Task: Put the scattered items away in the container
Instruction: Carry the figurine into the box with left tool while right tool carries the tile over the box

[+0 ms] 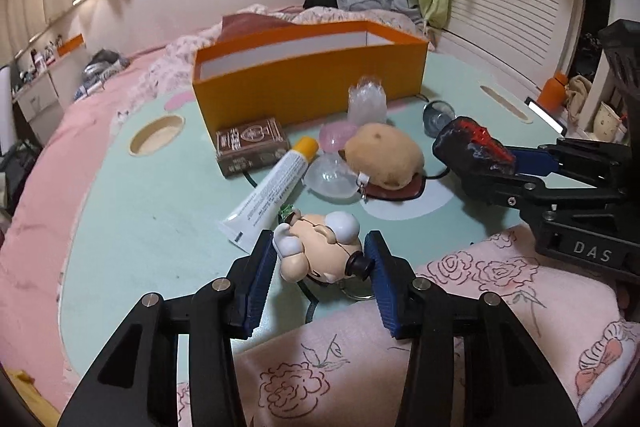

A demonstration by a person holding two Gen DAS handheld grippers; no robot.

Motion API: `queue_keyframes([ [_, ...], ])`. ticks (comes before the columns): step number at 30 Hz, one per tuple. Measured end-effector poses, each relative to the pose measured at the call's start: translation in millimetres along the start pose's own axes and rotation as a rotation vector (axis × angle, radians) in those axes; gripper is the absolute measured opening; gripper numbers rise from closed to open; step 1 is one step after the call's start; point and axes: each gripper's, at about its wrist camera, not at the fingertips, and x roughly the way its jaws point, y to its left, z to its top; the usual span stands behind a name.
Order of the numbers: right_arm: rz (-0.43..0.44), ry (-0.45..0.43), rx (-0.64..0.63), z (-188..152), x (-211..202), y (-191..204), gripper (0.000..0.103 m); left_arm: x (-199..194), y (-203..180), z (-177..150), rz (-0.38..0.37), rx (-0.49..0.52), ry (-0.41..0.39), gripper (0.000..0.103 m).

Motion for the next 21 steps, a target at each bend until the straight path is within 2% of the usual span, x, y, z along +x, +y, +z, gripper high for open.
queue_keyframes([
  [7, -0.007, -0.021, 0.006, 4.1, -5.1, -3.1, 0.038, -12.1, -1.2, 9.6, 0.05, 0.011, -0.053, 0.047],
  [21, 0.003, -0.061, 0.019, 15.9, -15.6, -4.1, 0.038, -20.7, 5.0, 29.4, 0.061, -0.003, -0.098, 0.047],
])
